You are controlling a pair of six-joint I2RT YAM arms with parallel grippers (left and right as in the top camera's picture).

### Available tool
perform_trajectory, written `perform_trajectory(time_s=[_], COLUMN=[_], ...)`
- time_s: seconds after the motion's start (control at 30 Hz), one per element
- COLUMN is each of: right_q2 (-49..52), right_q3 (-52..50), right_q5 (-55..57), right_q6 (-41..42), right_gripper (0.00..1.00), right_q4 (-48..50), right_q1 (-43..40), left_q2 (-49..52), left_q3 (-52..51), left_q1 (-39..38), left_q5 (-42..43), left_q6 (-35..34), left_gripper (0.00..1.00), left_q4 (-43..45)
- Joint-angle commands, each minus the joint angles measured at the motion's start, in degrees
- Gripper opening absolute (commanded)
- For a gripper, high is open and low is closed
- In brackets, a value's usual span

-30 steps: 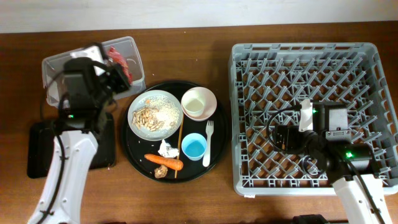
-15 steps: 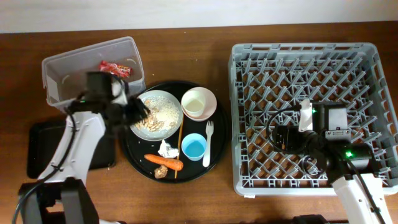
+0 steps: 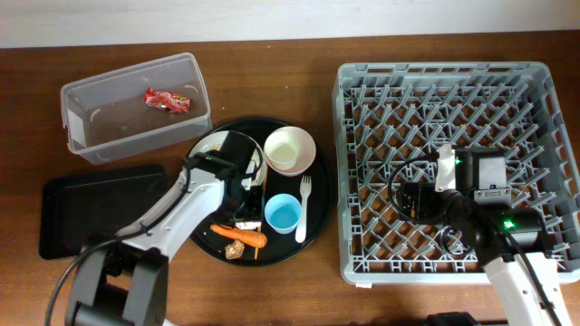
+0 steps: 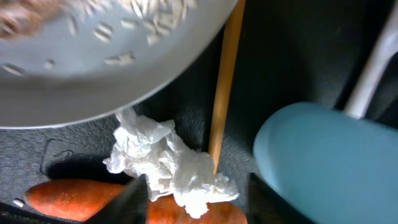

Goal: Sort waste into correct bins and load items into the dishwasher rack
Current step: 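Carry the meat scraps left and drop them into the clear bin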

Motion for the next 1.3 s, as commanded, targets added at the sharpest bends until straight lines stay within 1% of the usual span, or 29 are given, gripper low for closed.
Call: perform_trajectory(time_s=[0.0, 0.03, 0.1, 0.13, 0.17, 0.2, 0.27, 0.3, 0.33, 0.37, 0.4, 0.43, 0.47, 0.5, 0.53, 0.6, 0.63, 0.67, 0.73, 0.83, 0.87, 0.9, 1.0, 1.1, 1.13, 1.17, 1.2, 1.23, 1.27], right_q2=[-0.2, -0.2, -0.2, -0.2, -0.2, -0.2, -0.2, -0.2, -0.2, -0.2, -0.2, -0.2, -0.2, -0.2, -0.2, -0.2, -0.2, -0.2, -0.2, -0.2, -0.2, -0.2, -0.2, -0.2, -0.2, -0.2, -0.2, -0.2, -0.2], right_q3=[1.1, 1.1, 1.1, 1.1, 1.1, 1.1, 1.1, 1.1, 1.1, 1.1, 1.1, 1.1, 1.1, 1.1, 1.1, 1.1, 1.1, 1.1, 1.1, 1.1, 1.1, 1.1, 1.1, 1.1, 1.1, 1.1, 1.1, 1.1, 1.1], right_q5=[0.7, 0.7, 0.7, 0.7, 0.7, 0.7, 0.7, 0.7, 0.7, 0.7, 0.7, 0.7, 0.7, 0.7, 0.7, 0.7, 0.7, 0.7, 0.7, 0.7, 0.7, 0.7, 0.7, 0.7, 0.7, 0.7, 0.7, 0.7, 0.7], right_q6=[0.1, 0.1, 0.1, 0.1, 0.1, 0.1, 0.1, 0.1, 0.1, 0.1, 0.1, 0.1, 0.1, 0.1, 0.1, 0.1, 0.1, 0.1, 0.1, 0.1, 0.1, 0.1, 0.1, 0.1, 0.1, 0.1, 0.1, 0.1, 0.1], right_gripper=[0.99, 0.99, 0.99, 0.99, 0.99, 0.99, 0.99, 0.99, 0.99, 0.99, 0.99, 0.99, 0.99, 0.99, 0.99, 0.99, 0.99, 0.99, 0.99, 0.99, 0.99, 0.99, 0.99, 0.99, 0.99, 0.99, 0.99, 0.99, 0.99], right_q4=[0.0, 0.0, 0.0, 0.0, 0.0, 0.0, 0.0, 0.0, 0.0, 0.0, 0.0, 0.0, 0.0, 0.0, 0.0, 0.0, 0.0, 0.0, 0.0, 0.0, 0.0, 0.0, 0.0, 0.0, 0.0, 0.0, 0.0, 0.0, 0.0], right_q1=[-0.3, -0.3, -0.3, -0.3, -0.3, -0.3, -0.3, -0.3, -0.3, -0.3, -0.3, -0.3, -0.3, -0.3, -0.3, -0.3, -0.3, -0.3, -0.3, -0.3, -0.3, -0.3, -0.3, -0.3, -0.3, -0.3, -0.3, -0.3, -0.3], left_q2=[2.6, 2.6, 2.6, 2.6, 2.5, 2.5, 2.2, 2.2, 2.2, 2.2, 2.2, 2.2, 2.3, 2.8, 3.5, 7.5, 9.8, 11.7, 12.8, 12.7, 12.7, 12.7, 12.7, 12.7, 12.7, 12.7, 12.6, 12.5, 12.5], left_q3=[-0.8, -0.8, -0.8, -0.6, 0.2, 1.8, 9.9, 13.0, 18.0, 21.2, 25.9, 28.2, 28.2, 28.1, 28.1, 28.1, 28.1, 28.1, 28.1, 28.1, 28.1, 28.1, 28.1, 28.2, 28.8, 30.4, 33.0, 34.7, 34.7], left_q1=[-0.5, -0.5, -0.5, -0.4, 0.3, 1.3, 5.7, 7.6, 10.5, 12.7, 16.3, 19.6, 21.8, 23.7, 24.6, 24.9, 25.0, 25.0, 25.0, 25.0, 25.0, 25.0, 25.0, 25.0, 25.1, 25.2, 25.8, 25.9, 26.0], left_q5=[-0.4, -0.4, -0.4, -0.4, -0.4, -0.4, -0.5, -0.5, -0.7, -0.8, -3.3, -5.8, -6.4, -6.4, -6.5, -10.0, -10.6, -11.0, -10.9, -10.9, -10.9, -10.9, -10.9, -10.9, -10.9, -11.0, -9.2, -14.2, -14.0], left_q6=[0.6, 0.6, 0.6, 0.6, 0.6, 0.6, 1.3, 3.5, 3.9, 4.8, 5.4, 5.4, 5.4, 5.4, 5.4, 5.4, 5.4, 5.4, 5.4, 5.4, 5.4, 5.4, 5.4, 5.4, 6.5, 10.6, 7.8, 10.3, 4.2], left_gripper=[0.44, 0.33, 0.15, 0.07, 0.01, 0.00, 0.00, 0.00, 0.00, 0.01, 0.01, 0.01, 0.07, 0.07, 0.14, 0.27, 0.48, 0.59, 0.61, 0.62, 0.62, 0.63, 0.62, 0.62, 0.62, 0.62, 0.62, 0.57, 0.54], left_q4=[-1.5, -1.6, -1.6, -1.6, -2.0, -3.5, -9.9, -10.9, -11.5, -11.2, -8.9, -3.4, 2.5, 8.1, 11.6, 15.7, 16.5, 16.8, 16.7, 14.8, 12.7, 7.6, 0.5, -0.7, -0.7, -0.9, -1.2, -0.9, 1.2])
